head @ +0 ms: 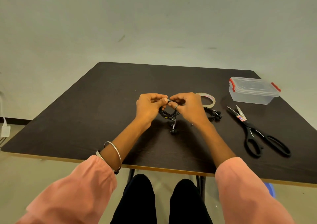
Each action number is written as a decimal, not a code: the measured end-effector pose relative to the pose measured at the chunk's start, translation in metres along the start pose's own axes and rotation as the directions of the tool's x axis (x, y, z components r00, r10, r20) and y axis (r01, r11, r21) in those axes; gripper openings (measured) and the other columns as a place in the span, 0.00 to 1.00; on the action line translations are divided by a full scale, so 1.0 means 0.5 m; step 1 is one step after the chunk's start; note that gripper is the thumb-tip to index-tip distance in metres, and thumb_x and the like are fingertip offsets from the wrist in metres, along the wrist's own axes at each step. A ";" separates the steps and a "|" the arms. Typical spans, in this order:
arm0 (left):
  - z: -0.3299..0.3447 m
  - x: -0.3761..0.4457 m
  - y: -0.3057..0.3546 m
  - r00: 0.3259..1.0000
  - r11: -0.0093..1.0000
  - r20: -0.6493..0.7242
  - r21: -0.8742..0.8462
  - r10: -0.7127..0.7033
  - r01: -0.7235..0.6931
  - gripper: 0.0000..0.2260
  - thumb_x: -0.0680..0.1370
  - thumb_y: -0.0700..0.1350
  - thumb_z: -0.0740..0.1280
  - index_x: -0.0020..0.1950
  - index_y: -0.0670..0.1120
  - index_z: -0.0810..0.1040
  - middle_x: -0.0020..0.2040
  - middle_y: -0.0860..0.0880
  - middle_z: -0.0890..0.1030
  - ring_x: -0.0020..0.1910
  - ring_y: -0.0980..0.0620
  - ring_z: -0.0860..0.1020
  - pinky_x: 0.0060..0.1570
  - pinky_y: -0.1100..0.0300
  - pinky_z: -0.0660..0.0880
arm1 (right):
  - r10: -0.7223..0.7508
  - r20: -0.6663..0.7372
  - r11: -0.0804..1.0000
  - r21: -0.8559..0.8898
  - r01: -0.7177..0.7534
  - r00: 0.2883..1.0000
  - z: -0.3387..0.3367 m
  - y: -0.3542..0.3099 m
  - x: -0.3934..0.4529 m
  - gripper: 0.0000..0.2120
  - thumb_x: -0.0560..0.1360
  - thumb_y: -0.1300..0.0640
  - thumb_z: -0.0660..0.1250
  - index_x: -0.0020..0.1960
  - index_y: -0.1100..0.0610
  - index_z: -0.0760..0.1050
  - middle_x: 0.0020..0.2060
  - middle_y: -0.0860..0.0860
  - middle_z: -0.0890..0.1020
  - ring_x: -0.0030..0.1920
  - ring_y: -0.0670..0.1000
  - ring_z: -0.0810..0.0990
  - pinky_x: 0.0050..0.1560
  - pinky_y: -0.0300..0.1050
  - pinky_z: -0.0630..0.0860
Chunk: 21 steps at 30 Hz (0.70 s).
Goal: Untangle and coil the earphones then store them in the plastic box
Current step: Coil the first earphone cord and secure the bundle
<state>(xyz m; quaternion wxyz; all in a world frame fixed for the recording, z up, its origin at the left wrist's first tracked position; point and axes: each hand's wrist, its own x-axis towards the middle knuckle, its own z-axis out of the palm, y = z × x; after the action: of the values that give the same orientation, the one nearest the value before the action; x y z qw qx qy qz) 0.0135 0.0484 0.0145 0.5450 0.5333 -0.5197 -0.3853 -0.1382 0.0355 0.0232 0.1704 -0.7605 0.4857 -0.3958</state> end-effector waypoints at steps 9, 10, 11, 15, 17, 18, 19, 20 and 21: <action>0.008 -0.004 -0.006 0.943 0.773 0.149 0.543 0.296 -0.328 0.10 0.80 0.42 0.64 0.45 0.41 0.83 0.38 0.48 0.83 0.35 0.58 0.75 0.35 0.77 0.66 | -0.402 0.184 0.443 -0.818 0.366 0.897 0.032 0.013 -0.003 0.09 0.62 0.67 0.76 0.36 0.63 0.76 0.28 0.57 0.78 0.28 0.57 0.78 0.30 0.46 0.72; 0.007 -0.004 -0.003 0.945 0.773 0.157 0.545 0.287 -0.326 0.10 0.80 0.43 0.64 0.44 0.40 0.83 0.38 0.48 0.82 0.34 0.57 0.75 0.34 0.76 0.66 | -0.440 0.167 0.416 -0.833 0.365 0.882 0.033 0.016 -0.009 0.06 0.65 0.67 0.74 0.37 0.62 0.76 0.29 0.56 0.79 0.29 0.57 0.78 0.32 0.47 0.73; 0.007 -0.004 0.001 0.948 0.773 0.161 0.550 0.274 -0.317 0.11 0.80 0.43 0.64 0.44 0.40 0.82 0.38 0.48 0.82 0.34 0.57 0.75 0.34 0.75 0.67 | -0.460 0.142 0.406 -0.844 0.350 0.877 0.034 0.018 -0.013 0.03 0.68 0.66 0.70 0.39 0.62 0.76 0.29 0.56 0.79 0.30 0.57 0.78 0.34 0.48 0.74; 0.013 0.001 0.016 0.961 0.793 0.165 0.544 0.221 -0.275 0.14 0.81 0.43 0.63 0.39 0.39 0.81 0.34 0.50 0.80 0.29 0.58 0.75 0.32 0.72 0.68 | -0.453 -0.038 0.463 -0.864 0.199 0.891 0.046 0.009 -0.016 0.09 0.76 0.62 0.58 0.41 0.60 0.75 0.28 0.53 0.77 0.29 0.55 0.76 0.38 0.50 0.74; 0.013 0.002 0.016 0.969 0.838 0.168 0.490 0.179 -0.240 0.14 0.81 0.43 0.63 0.40 0.38 0.81 0.34 0.47 0.81 0.32 0.52 0.79 0.36 0.59 0.76 | -0.315 -0.140 0.569 -0.819 0.069 0.939 0.046 0.005 -0.017 0.04 0.74 0.59 0.65 0.44 0.60 0.73 0.29 0.54 0.78 0.30 0.57 0.77 0.39 0.52 0.73; 0.013 0.003 0.014 0.975 0.864 0.158 0.455 0.159 -0.215 0.14 0.81 0.44 0.63 0.40 0.39 0.81 0.35 0.45 0.82 0.34 0.48 0.81 0.39 0.54 0.78 | -0.200 -0.162 0.676 -0.737 0.017 0.966 0.044 0.008 -0.014 0.07 0.73 0.57 0.66 0.47 0.60 0.73 0.32 0.55 0.79 0.32 0.58 0.78 0.39 0.53 0.73; 0.011 0.004 0.011 0.980 0.885 0.138 0.426 0.141 -0.188 0.14 0.80 0.44 0.63 0.40 0.39 0.82 0.35 0.45 0.82 0.35 0.46 0.81 0.40 0.52 0.79 | -0.051 -0.145 0.811 -0.584 -0.044 0.988 0.038 0.005 -0.013 0.09 0.74 0.56 0.66 0.50 0.60 0.72 0.35 0.56 0.81 0.36 0.58 0.78 0.40 0.53 0.74; 0.010 0.005 0.008 0.985 0.899 0.116 0.406 0.129 -0.166 0.13 0.80 0.44 0.64 0.40 0.40 0.82 0.35 0.46 0.83 0.35 0.47 0.81 0.40 0.54 0.79 | 0.084 -0.109 0.916 -0.384 -0.120 0.991 0.032 0.002 -0.013 0.09 0.74 0.56 0.66 0.52 0.59 0.72 0.38 0.55 0.81 0.38 0.56 0.79 0.41 0.52 0.75; 0.008 0.005 0.005 0.988 0.906 0.093 0.395 0.123 -0.150 0.11 0.80 0.44 0.65 0.42 0.41 0.83 0.34 0.48 0.82 0.35 0.49 0.81 0.39 0.57 0.78 | 0.191 -0.069 0.963 -0.181 -0.201 0.979 0.028 -0.001 -0.014 0.11 0.74 0.56 0.67 0.54 0.59 0.73 0.39 0.55 0.82 0.39 0.53 0.79 0.42 0.50 0.76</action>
<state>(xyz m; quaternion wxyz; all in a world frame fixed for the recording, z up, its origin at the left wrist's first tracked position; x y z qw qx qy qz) 0.0096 0.0455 0.0170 0.4323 0.5831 -0.6413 -0.2488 -0.1287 0.0402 0.0115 0.1238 -0.7109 0.5980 -0.3488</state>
